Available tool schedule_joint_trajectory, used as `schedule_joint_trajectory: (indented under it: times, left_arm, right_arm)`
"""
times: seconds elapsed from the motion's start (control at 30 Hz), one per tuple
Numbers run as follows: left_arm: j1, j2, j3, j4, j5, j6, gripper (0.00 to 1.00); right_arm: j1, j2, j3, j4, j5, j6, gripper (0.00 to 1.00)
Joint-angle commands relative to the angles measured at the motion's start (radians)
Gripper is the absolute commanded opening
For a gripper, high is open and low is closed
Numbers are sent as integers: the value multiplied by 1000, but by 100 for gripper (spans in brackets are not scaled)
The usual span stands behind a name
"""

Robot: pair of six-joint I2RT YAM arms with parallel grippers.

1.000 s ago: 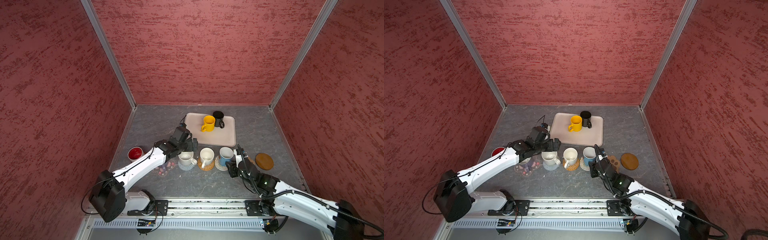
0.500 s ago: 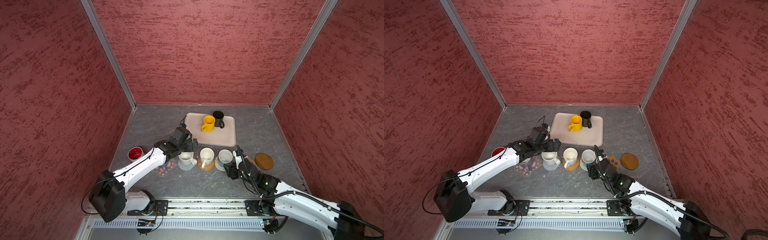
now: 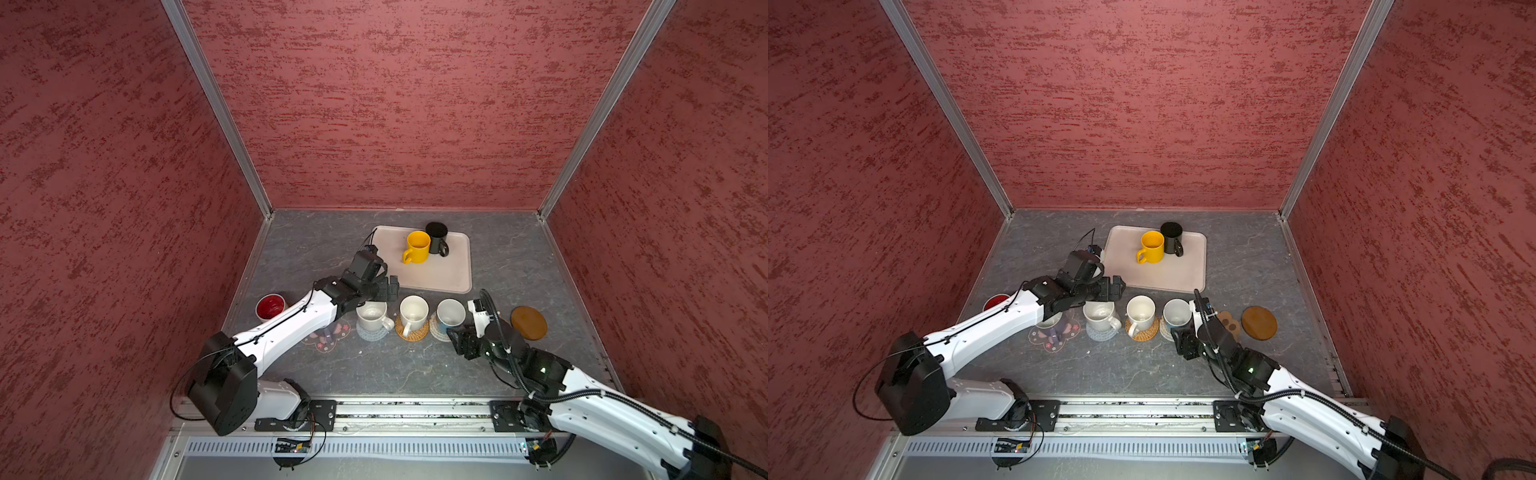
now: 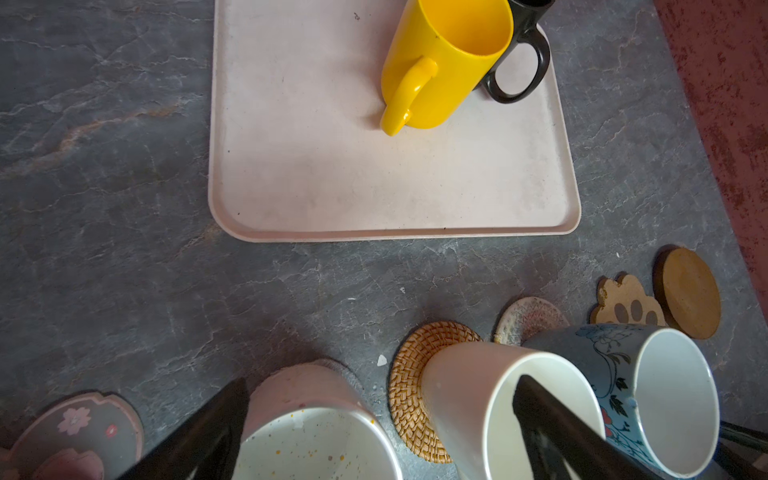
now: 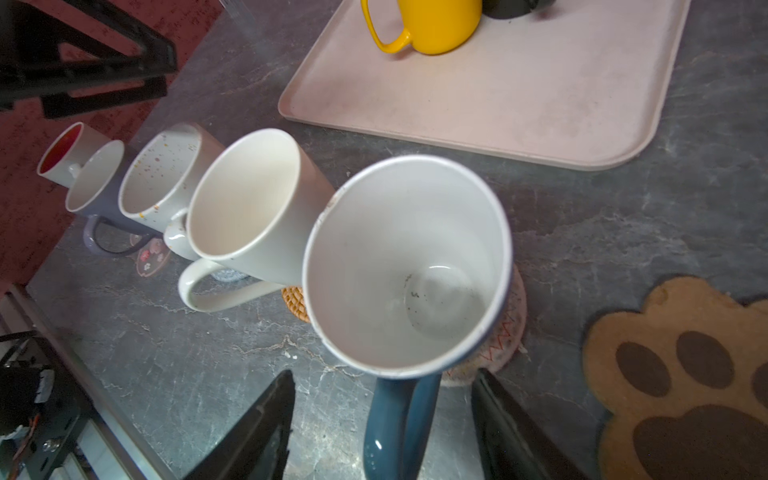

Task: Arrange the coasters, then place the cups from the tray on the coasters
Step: 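Open the right gripper and release the blue flower mug, then raise both grippers and move them over the tray toward the yellow and black mugs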

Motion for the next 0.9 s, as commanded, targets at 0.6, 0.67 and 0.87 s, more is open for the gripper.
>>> schedule_joint_trajectory:
  times: [0.6,0.67,0.87]
  left_arm:
    - [82,455,447,-89,94,197,78]
    - [91,492,481,-90,100,200,78]
    - [108,583,570,-97,125,221,74]
  right_arm:
    - [-242,232,227,108,-250,-77,68]
    - [-303,253,232,133,-303,-72,68]
    - [-436,300,247,194,-394,-76,68]
